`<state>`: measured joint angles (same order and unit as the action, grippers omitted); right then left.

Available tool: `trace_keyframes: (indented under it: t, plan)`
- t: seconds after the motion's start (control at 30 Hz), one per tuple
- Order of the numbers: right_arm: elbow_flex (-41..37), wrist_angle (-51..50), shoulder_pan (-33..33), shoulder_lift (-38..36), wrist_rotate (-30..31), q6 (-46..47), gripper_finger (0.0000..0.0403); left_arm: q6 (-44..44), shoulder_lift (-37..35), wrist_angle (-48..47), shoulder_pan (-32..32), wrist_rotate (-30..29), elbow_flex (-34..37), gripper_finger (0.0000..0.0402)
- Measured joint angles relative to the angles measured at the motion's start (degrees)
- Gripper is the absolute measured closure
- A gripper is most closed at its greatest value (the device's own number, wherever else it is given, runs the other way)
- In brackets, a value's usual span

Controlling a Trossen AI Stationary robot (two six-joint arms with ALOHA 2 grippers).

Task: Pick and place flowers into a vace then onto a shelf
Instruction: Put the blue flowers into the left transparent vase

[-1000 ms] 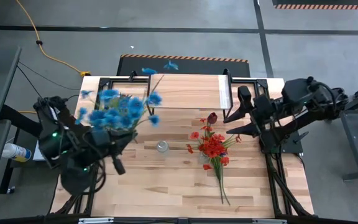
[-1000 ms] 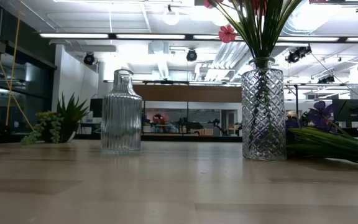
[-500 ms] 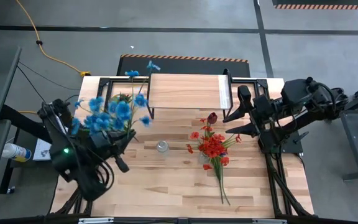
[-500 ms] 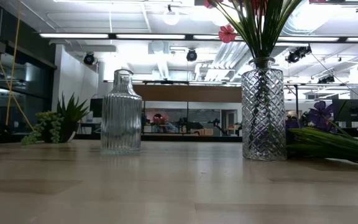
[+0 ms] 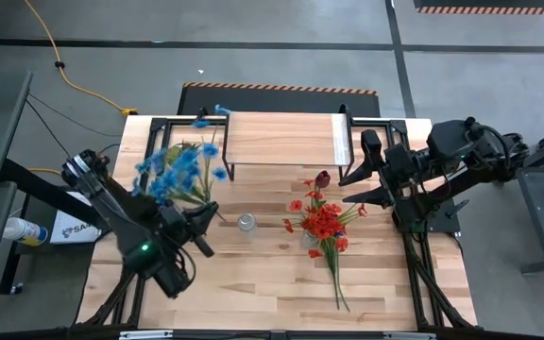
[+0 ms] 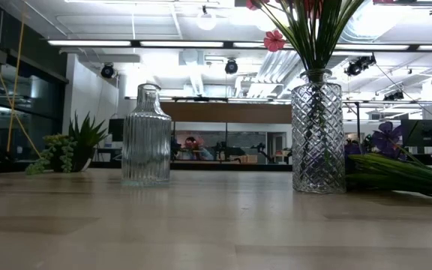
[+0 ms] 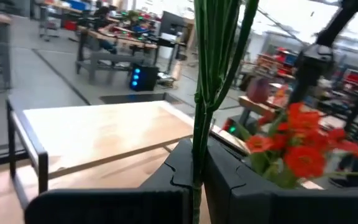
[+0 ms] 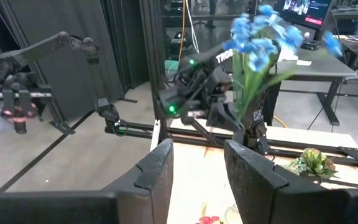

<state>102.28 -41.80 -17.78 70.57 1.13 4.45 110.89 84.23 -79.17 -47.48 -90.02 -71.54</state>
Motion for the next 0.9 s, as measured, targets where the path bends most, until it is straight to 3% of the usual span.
trace_keyframes:
  t: [0.27,0.57,0.73,0.9]
  plan:
    - [0.0,0.0,0.04,0.0,0.01,0.0,0.0268,-1.53,-0.04,8.72,3.73,0.03,4.76,0.0353]
    - [0.0,0.0,0.17,0.02,0.03,-1.12,0.0268,-16.43,1.35,26.77,8.3,3.28,8.14,0.0353]
    - [0.0,0.0,0.17,0.02,0.02,-1.97,0.0268,-22.15,3.29,31.72,11.29,7.87,8.16,0.0353]
    - [0.0,-0.37,0.17,0.02,0.02,-1.99,0.0268,-23.5,5.03,33.93,13.67,8.56,8.14,0.0353]
